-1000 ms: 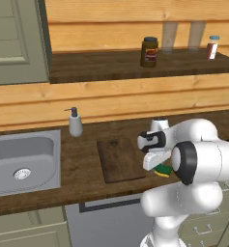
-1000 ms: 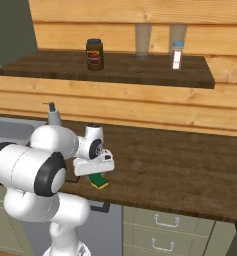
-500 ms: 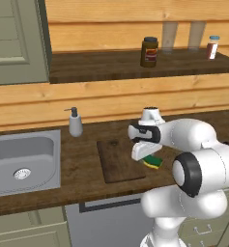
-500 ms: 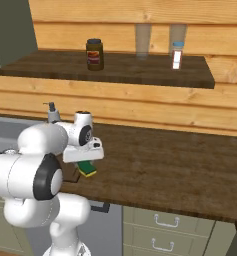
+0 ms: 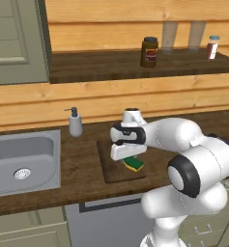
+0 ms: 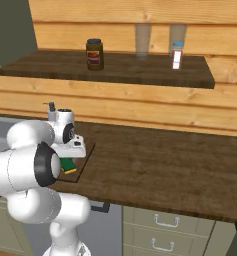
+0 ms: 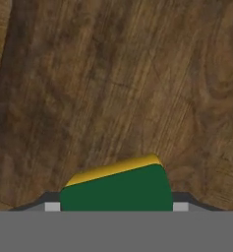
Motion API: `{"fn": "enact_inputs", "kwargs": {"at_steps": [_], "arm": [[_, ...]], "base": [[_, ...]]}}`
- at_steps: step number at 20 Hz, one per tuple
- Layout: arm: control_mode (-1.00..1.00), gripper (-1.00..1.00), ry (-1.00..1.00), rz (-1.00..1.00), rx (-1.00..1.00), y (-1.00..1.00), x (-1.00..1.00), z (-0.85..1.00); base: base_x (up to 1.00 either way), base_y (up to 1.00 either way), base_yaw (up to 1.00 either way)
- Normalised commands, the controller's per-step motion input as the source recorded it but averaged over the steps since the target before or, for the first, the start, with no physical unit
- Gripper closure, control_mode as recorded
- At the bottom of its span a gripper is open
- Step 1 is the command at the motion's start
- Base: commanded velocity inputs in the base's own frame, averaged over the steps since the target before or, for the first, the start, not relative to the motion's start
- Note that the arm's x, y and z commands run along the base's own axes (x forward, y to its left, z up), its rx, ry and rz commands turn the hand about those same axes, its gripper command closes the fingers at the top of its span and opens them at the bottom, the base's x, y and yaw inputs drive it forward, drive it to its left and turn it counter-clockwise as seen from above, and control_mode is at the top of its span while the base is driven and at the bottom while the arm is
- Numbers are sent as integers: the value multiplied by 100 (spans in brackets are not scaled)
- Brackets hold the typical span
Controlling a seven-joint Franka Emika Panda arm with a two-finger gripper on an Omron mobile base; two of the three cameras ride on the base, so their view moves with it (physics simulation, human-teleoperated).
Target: Pick up the sponge from the counter and clean the cutting board by briefly scrubbing or pressing down on the cutting board. Once finished, release the sponge.
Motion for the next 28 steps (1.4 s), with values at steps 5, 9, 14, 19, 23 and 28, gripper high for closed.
{"fn": "enact_inputs", "kwargs": {"at_steps": [5,9,14,19,23,28], "arm": [[-100,100,-1,-14,0,0,0,-41],[-100,100,-5,-11,0,0,0,-37],[-100,100,-12,-6,0,0,4,-20],[-100,100,-21,-4,0,0,55,0],[-100,100,-19,-3,0,0,69,0],[-100,100,-18,-3,0,0,68,0]], "base": [[0,0,0],[0,0,0],[0,0,0],[0,0,0],[0,0,0],[0,0,0]]}}
